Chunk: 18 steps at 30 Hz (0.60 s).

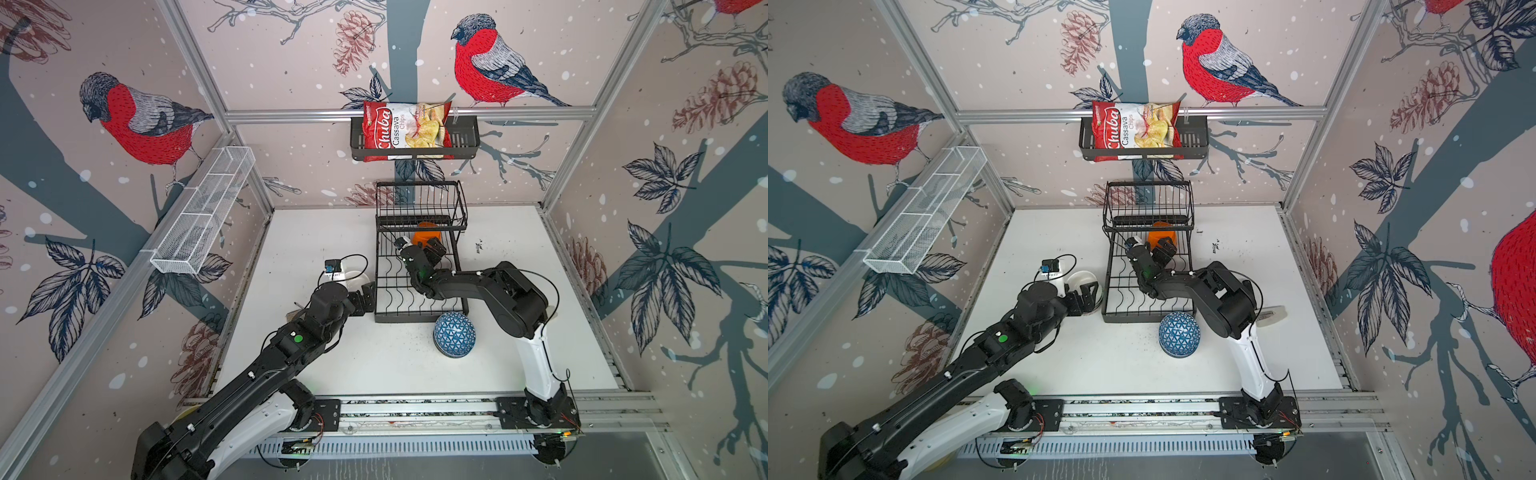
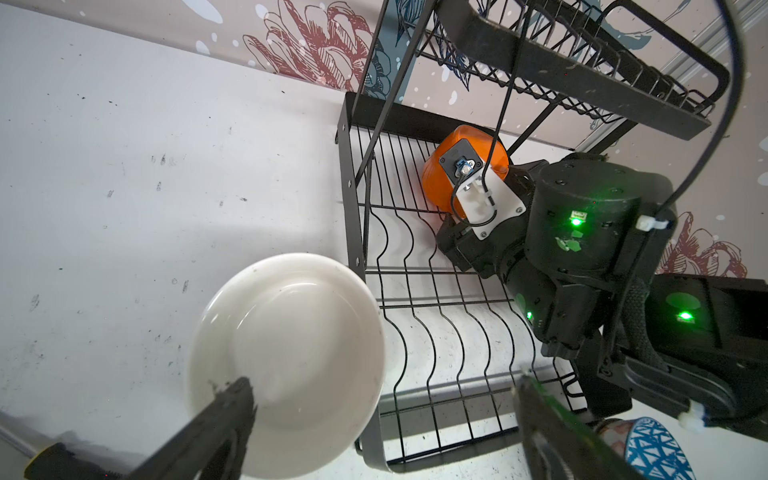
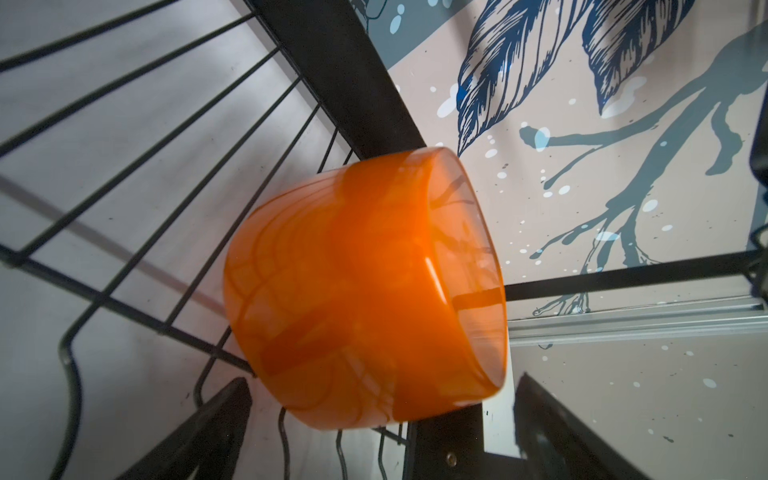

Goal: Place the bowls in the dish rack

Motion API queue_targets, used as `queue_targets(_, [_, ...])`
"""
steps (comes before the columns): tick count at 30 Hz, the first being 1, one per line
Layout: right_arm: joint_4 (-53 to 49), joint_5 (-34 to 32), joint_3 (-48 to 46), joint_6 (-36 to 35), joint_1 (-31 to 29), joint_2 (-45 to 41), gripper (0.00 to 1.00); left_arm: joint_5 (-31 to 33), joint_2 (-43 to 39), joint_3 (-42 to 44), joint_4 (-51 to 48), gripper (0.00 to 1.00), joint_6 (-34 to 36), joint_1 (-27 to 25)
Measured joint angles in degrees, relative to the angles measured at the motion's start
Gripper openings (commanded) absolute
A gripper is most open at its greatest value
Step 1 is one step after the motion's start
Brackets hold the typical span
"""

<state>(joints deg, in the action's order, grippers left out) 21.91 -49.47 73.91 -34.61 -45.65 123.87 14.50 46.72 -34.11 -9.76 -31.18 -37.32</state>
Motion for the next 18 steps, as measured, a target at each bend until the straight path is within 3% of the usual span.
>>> queue_targets(18, [-2.2, 0.2, 3.7, 7.9, 2.7, -0.1, 0.99, 0.8, -1.2, -0.1, -1.9, 0.96, -0.6, 0.0])
